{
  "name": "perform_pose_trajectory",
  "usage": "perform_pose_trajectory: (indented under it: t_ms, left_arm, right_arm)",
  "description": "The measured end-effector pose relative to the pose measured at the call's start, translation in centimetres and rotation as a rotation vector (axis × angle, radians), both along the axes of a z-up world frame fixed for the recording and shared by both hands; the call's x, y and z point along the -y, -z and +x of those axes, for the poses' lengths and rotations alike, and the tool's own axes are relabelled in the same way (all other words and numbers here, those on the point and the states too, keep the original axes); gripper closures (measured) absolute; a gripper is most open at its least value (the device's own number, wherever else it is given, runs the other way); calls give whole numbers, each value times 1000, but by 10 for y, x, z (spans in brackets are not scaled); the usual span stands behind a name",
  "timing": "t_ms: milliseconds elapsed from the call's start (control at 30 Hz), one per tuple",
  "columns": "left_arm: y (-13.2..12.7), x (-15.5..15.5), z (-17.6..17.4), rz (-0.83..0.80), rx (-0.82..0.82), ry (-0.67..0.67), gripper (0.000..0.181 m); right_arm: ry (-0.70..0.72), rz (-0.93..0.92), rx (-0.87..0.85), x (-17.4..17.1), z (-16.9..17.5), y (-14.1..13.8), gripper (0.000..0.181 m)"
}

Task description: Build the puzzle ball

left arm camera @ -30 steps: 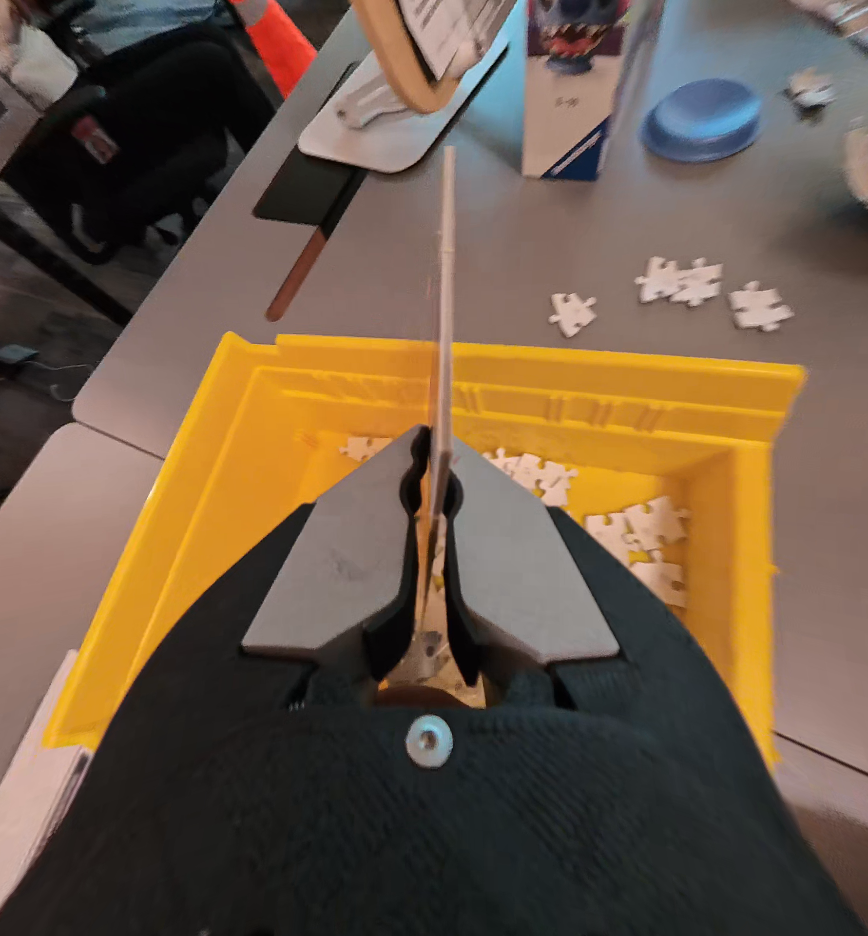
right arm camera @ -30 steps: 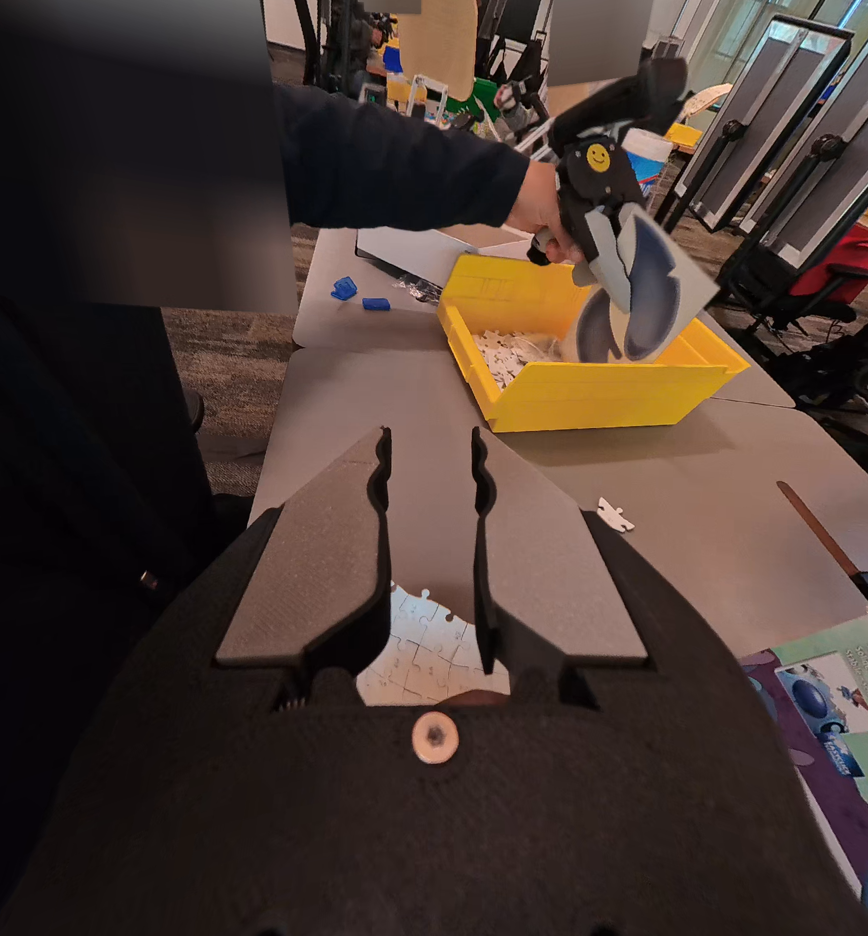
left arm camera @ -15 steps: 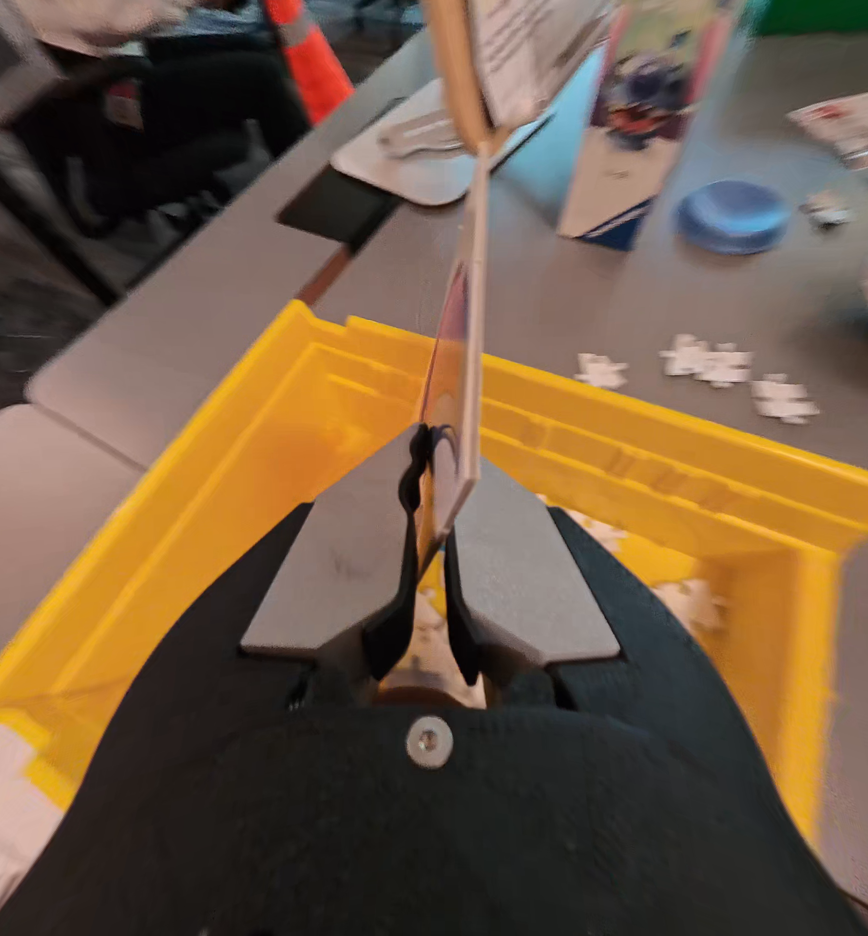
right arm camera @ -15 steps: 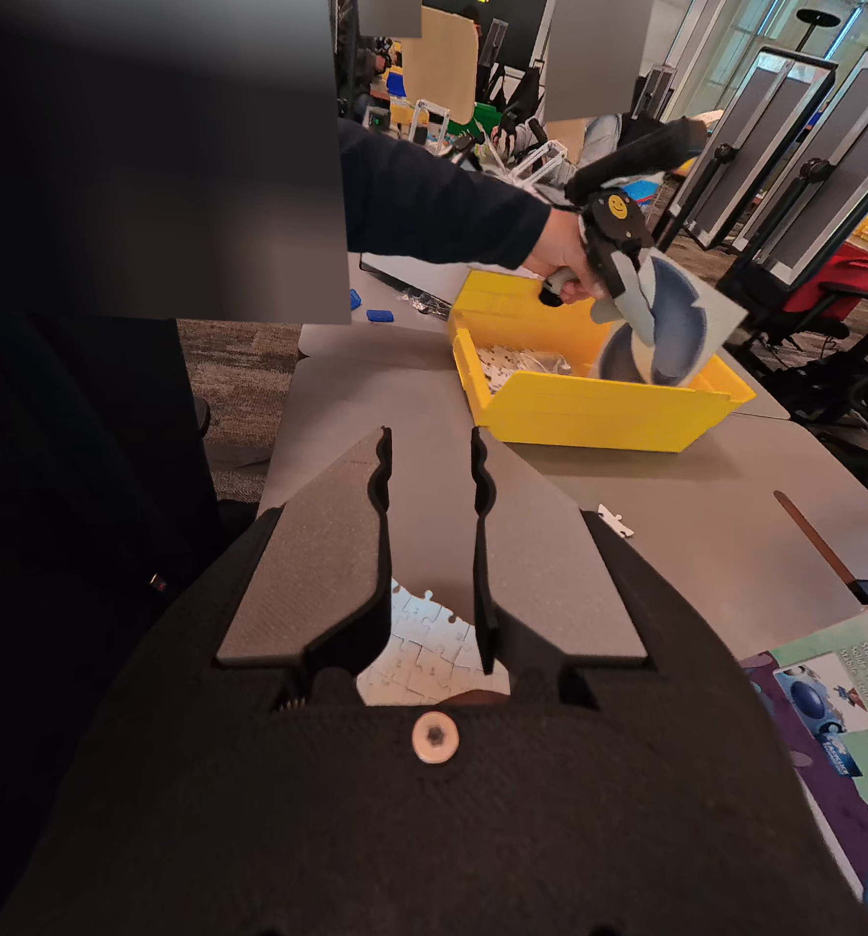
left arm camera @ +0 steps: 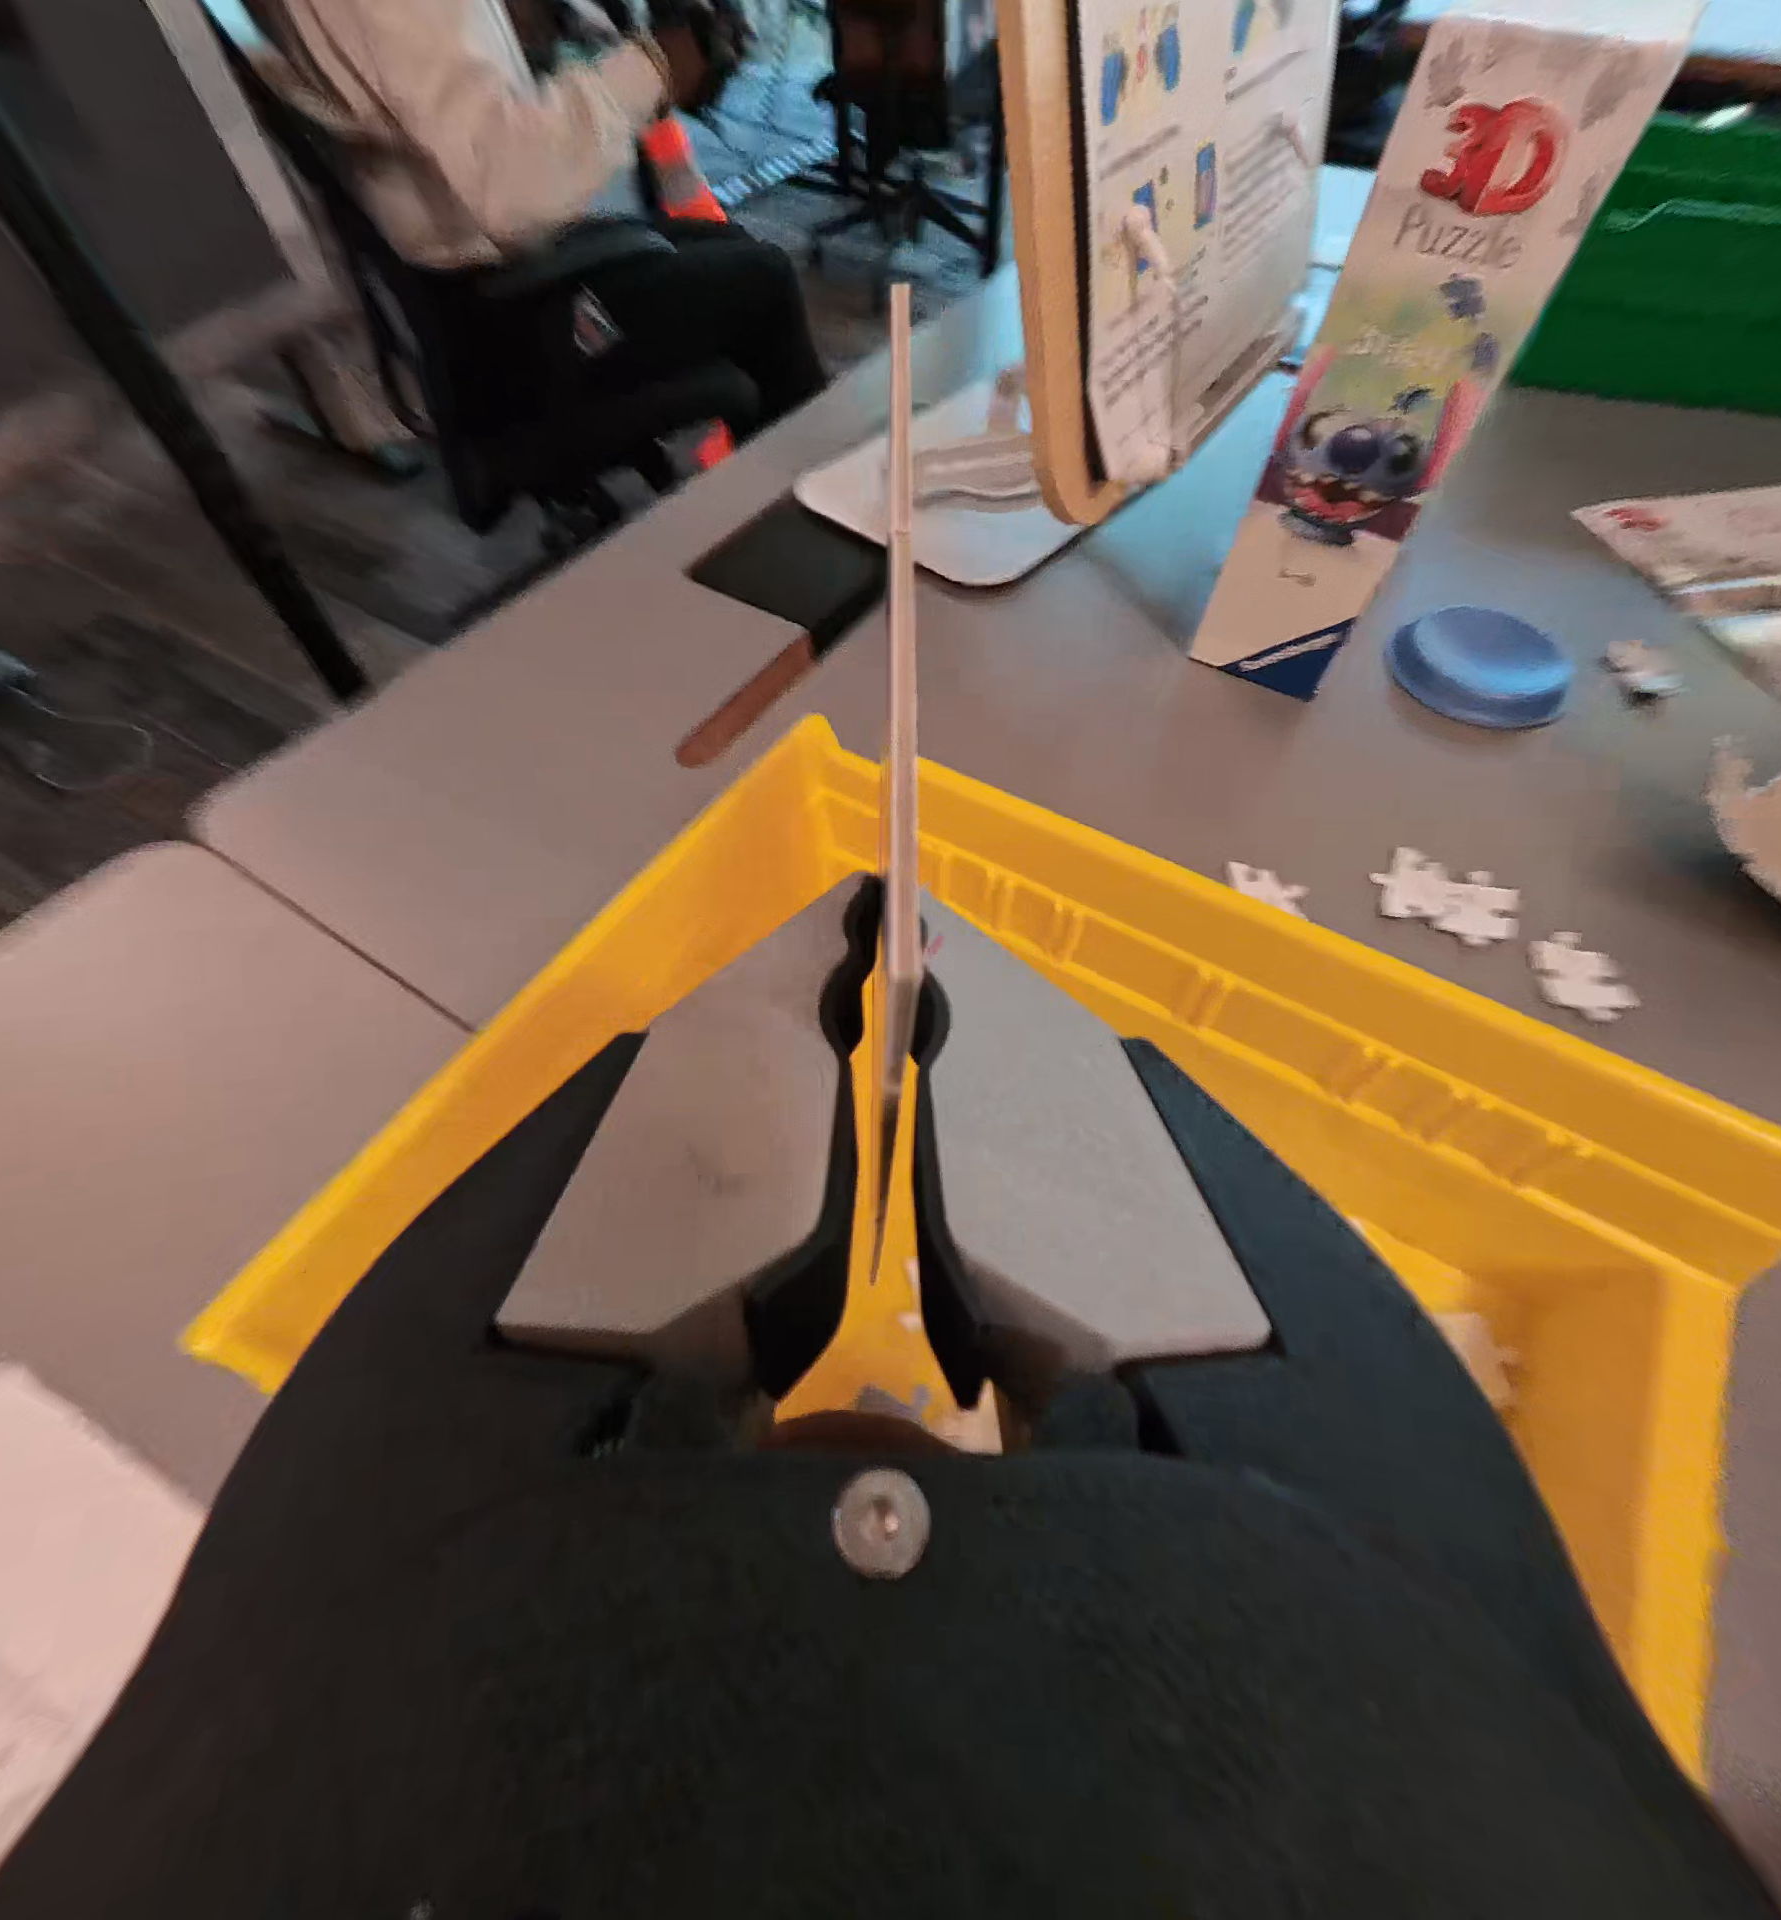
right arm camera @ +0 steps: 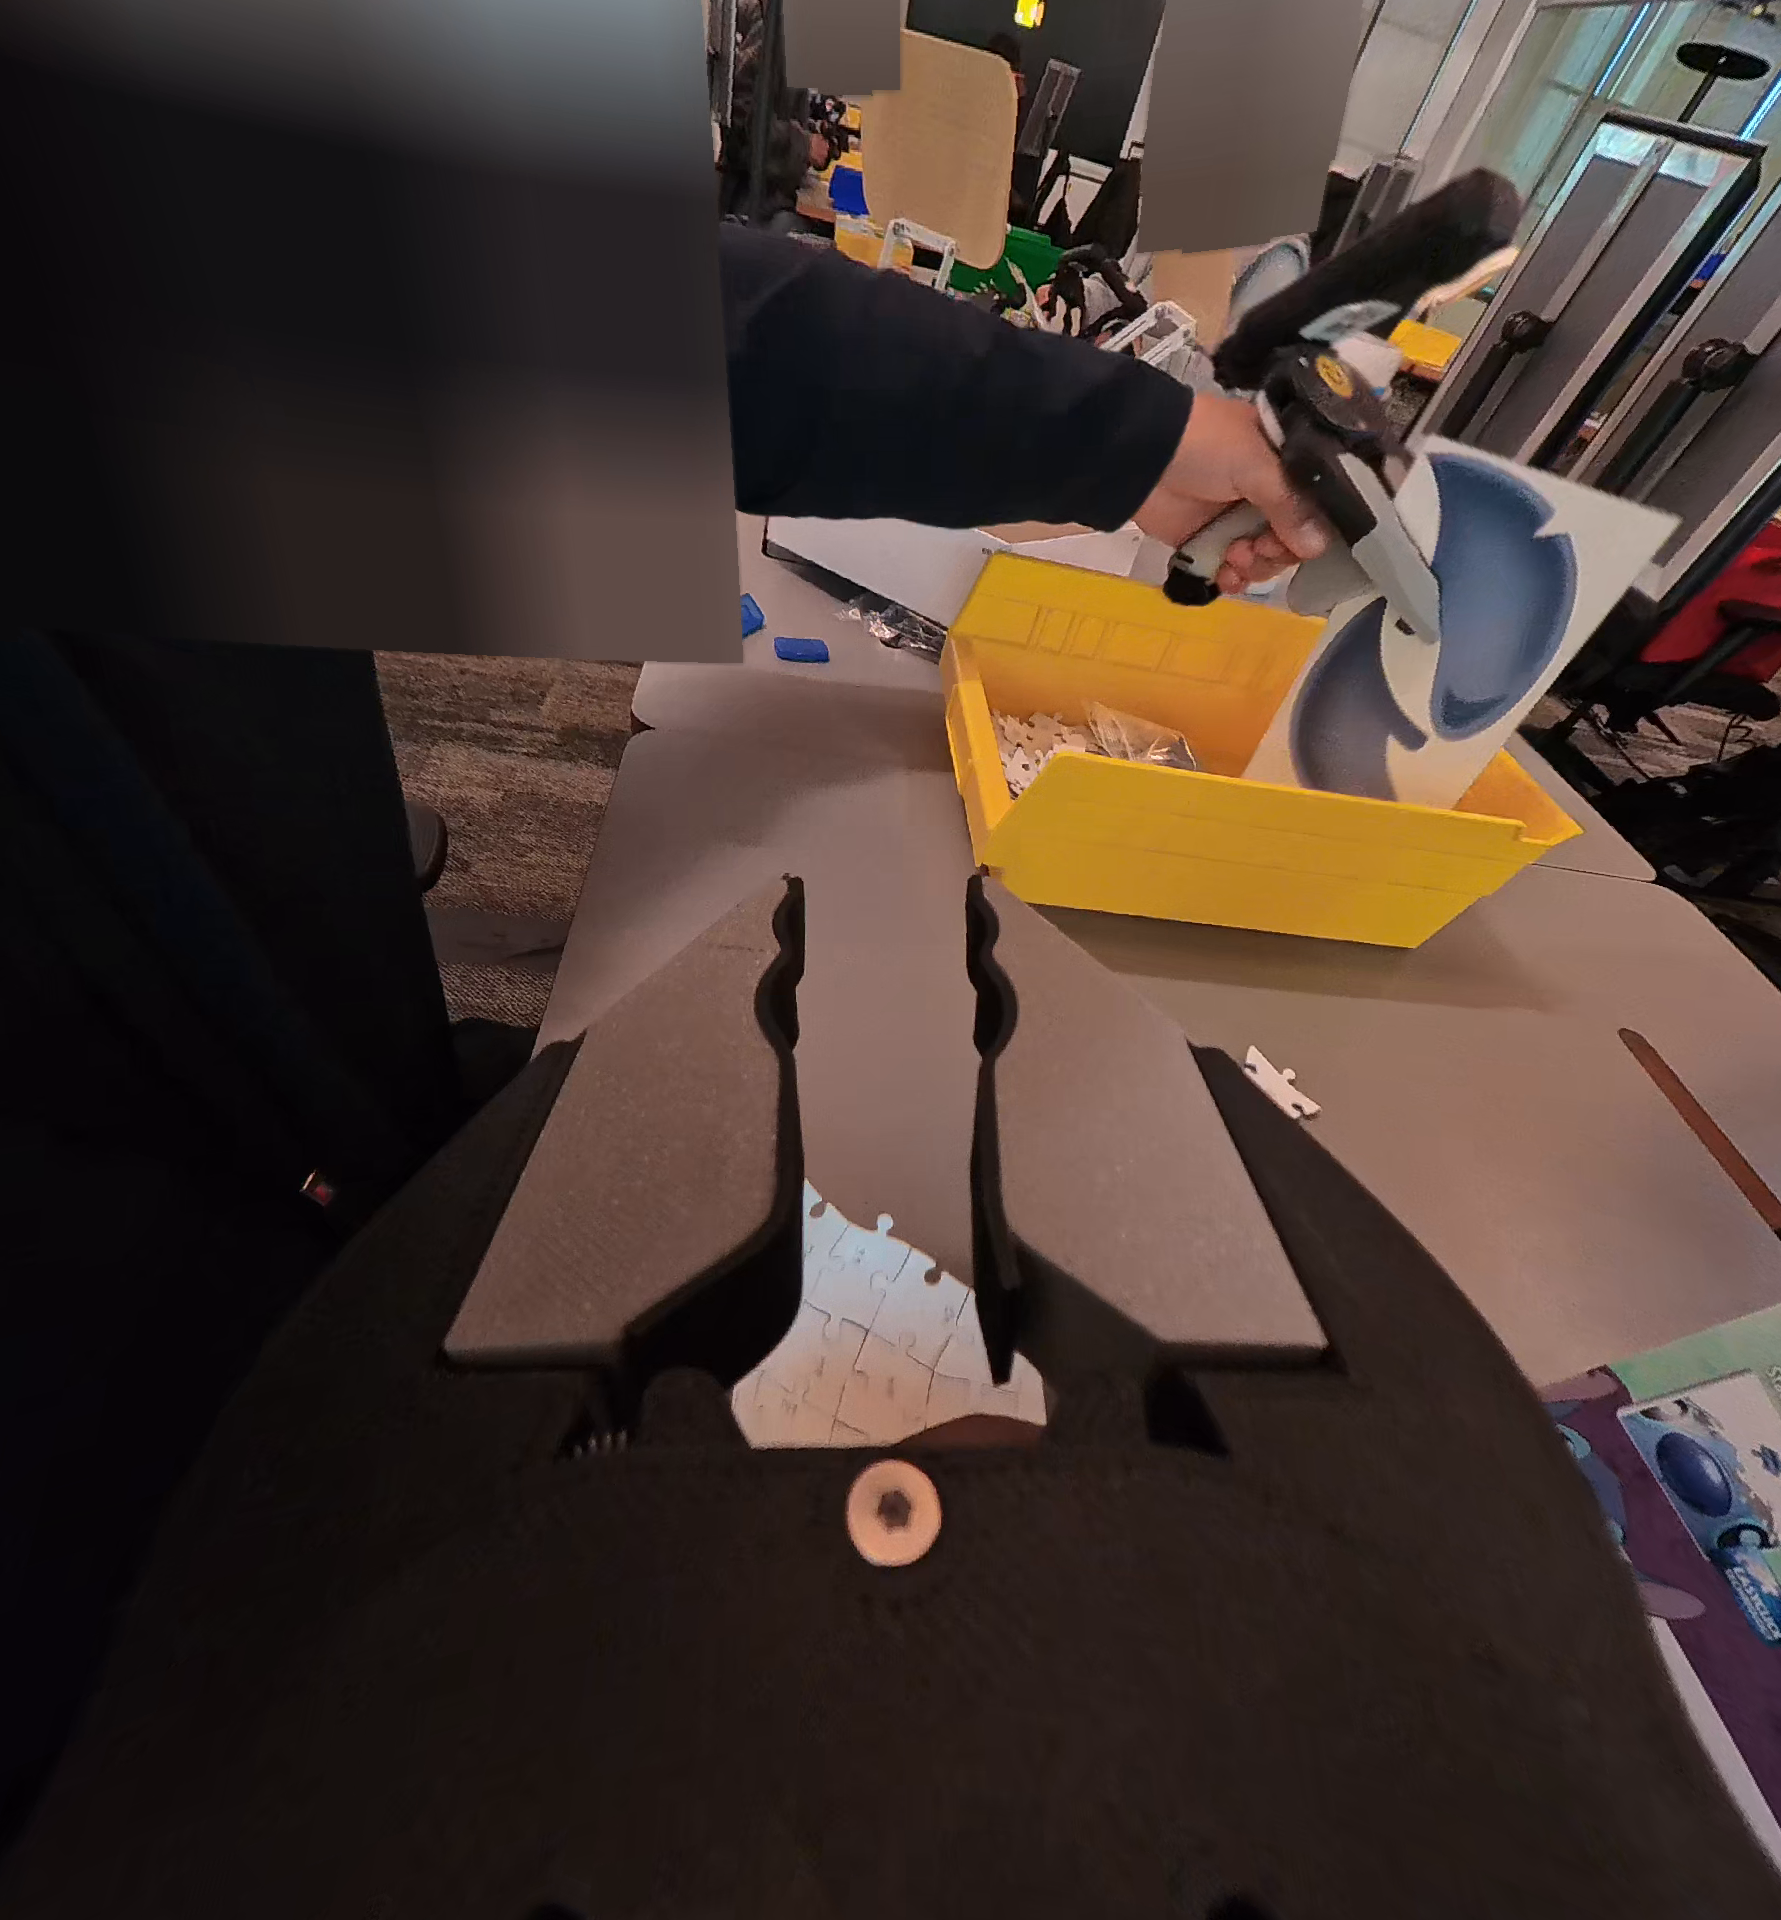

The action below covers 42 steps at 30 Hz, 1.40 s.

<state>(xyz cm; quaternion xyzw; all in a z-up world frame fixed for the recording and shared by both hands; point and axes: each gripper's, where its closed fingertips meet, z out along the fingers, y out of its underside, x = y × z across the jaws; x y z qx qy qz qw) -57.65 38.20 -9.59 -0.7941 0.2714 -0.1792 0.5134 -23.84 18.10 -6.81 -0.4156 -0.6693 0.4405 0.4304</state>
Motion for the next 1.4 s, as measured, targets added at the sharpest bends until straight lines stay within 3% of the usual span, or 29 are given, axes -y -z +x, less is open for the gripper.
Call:
perform_pose_trajectory:
  t_ms: [133,267,333,500,600,733,867,1033,1133,1233,1400]
  left_arm:
    - [17,-12,-5,-153,70,4,181]
    - [17,-30,-15,-91,-44,-24,181]
    - [30,-36,-25,-140,-137,-65,180]
    - [57,-54,-62,-257,-323,-279,119]
    - [53,-54,-77,-191,-442,-360,98]
    - [41,-33,-115,-157,-638,-538,79]
    - [29,3,-144,-184,-738,-685,82]
    - [21,16,-151,-171,-602,-725,91]
    - [27,15,-161,-239,-544,-779,83]
    - [15,23,-165,-239,-527,-842,79]
    - [5,74,-145,-271,-599,-820,80]
  right_arm:
    - [0,-10,1,-1,1,0,154]
    - [-10,-1,9,0,-2,0,154]
    - [-14,1,12,0,-3,1,154]
    - [-10,-30,51,-5,-11,10,152]
    - [15,-45,98,-12,-15,22,152]
    - [37,-71,130,-21,-17,33,151]
    - [55,-93,132,-29,-18,38,151]
    - [54,-113,143,-33,-22,45,151]
    - [59,-103,149,-32,-23,46,151]
    - [84,-95,156,-35,-20,50,151]
    - [118,-116,171,-44,-11,56,149]
